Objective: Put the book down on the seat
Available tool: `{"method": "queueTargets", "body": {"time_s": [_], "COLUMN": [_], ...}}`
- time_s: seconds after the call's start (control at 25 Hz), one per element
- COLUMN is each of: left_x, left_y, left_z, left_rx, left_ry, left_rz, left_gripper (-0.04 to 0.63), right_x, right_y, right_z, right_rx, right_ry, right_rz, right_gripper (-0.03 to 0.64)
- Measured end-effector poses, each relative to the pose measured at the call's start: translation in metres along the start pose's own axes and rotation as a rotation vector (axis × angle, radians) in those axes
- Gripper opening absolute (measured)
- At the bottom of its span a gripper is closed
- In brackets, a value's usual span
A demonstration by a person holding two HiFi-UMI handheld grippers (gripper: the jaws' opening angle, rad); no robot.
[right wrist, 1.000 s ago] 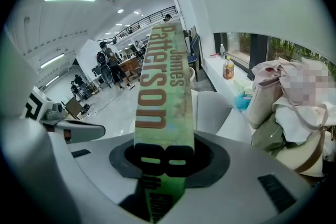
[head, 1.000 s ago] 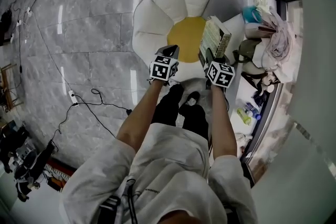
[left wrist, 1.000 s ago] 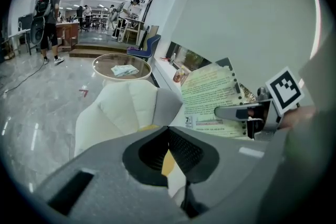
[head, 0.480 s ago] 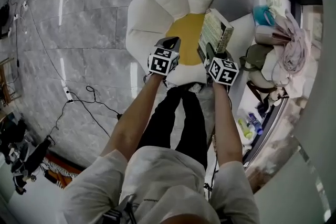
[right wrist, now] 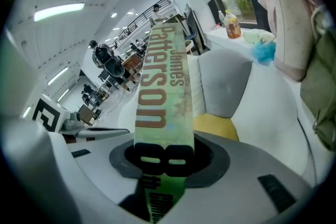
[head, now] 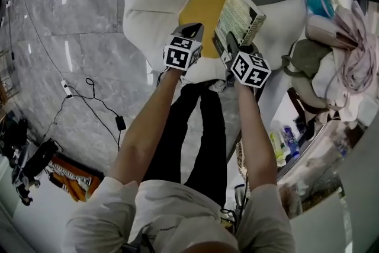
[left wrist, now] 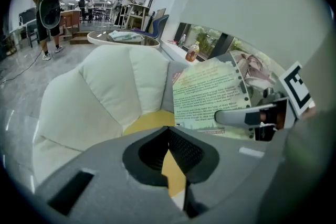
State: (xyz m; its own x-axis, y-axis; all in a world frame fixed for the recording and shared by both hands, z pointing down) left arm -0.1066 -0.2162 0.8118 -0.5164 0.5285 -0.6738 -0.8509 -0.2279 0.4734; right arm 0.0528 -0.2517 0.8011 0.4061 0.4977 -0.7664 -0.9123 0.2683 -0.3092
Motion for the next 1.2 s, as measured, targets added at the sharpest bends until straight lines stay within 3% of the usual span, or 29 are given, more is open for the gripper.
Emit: {"method": "queueTargets", "body": {"time_s": [0.12, 0.6, 1.0, 1.2], "left_x": [-0.024, -0.090, -0.127, -0.145], "left_y": [0.010, 0.050, 0.069, 0.075], "left_z": [0.017, 0.039, 0.050, 0.063], "left_rx": [-0.008, -0.039, -0.038, -0.008], "left_ry": [0.005, -0.016, -0.014, 0.016], "left_rz": [-0.010, -0.031, -0.009, -0.025], "left_gripper": [0.009, 0.009, 0.009, 0.009], "right_x": [-0.024, -0.102, -0.152, -0.174], "right_y": [-0.015, -0.037, -0.042, -0.044], "right_z": [0.016, 0.050, 0.067, 0.081], "right_rx": [-0.092, -0.254, -0.524, -0.595], "right_ry": [0.001, -0.032, -0.119, -0.108], "right_rz": [-0.005, -0.125, -0.295, -0.278], "right_gripper": [0.158, 0.158, 0.158, 0.158]}}
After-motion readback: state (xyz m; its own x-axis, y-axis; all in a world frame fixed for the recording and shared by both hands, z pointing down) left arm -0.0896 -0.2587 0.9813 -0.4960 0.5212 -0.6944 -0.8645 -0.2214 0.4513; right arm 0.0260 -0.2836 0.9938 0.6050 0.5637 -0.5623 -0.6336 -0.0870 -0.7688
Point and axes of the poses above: the fingertips, and each gripper's own axes: x backward along the fingers, y to its left, z out of its underside, the point moved 5 cm from there along x, backward along the fingers, and after that the axes turned 11 degrees about z, right-handed, at the moved point
